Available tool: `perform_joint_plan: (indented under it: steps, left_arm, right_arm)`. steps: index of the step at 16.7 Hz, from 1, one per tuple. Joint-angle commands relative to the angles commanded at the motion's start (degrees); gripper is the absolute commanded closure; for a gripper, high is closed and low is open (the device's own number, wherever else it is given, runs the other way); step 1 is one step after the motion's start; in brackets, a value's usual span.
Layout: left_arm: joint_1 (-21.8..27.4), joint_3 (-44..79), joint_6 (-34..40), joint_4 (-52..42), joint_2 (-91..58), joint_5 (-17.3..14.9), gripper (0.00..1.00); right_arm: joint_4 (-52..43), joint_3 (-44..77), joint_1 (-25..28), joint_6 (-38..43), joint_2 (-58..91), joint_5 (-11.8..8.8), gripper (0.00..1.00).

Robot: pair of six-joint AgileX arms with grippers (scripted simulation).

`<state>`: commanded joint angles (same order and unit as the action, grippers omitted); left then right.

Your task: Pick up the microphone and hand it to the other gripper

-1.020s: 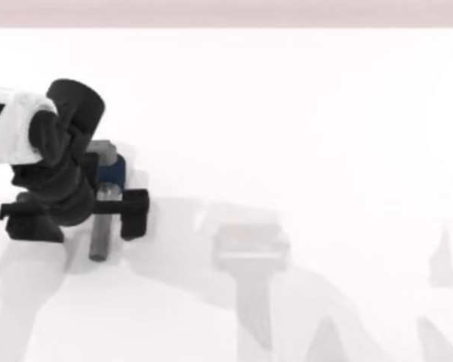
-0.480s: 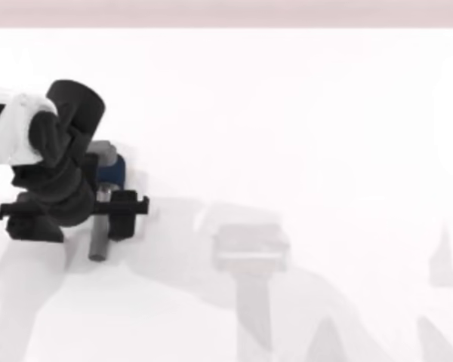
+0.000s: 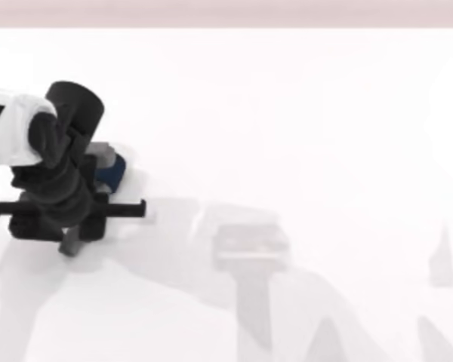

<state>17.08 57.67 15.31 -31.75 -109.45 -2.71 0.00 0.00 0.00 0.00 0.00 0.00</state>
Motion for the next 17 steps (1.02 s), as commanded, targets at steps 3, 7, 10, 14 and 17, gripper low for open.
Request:
perform_joint_plan:
  steps: [3, 7, 10, 14, 17]
  left_arm:
    - [0.0, 0.0, 0.0, 0.0, 0.0, 0.0, 1.00]
    - [0.0, 0.0, 0.0, 0.0, 0.0, 0.0, 1.00]
    - [-0.6, 0.5, -2.9, -2.0, 3.3, 4.0, 1.00]
    - [-0.9, -0.9, -4.3, 6.5, 5.0, 0.0, 1.00]
    - [-1.4, -3.4, -6.2, 17.7, 7.5, -5.1, 1.00]
  right_arm:
    - [0.0, 0.0, 0.0, 0.0, 0.0, 0.0, 0.00]
    - [0.0, 0.0, 0.0, 0.0, 0.0, 0.0, 0.00]
    - [0.0, 0.0, 0.0, 0.0, 0.0, 0.0, 0.00]
    - [0.0, 0.0, 0.0, 0.0, 0.0, 0.0, 0.00]
    - [0.0, 0.0, 0.0, 0.0, 0.0, 0.0, 0.00]
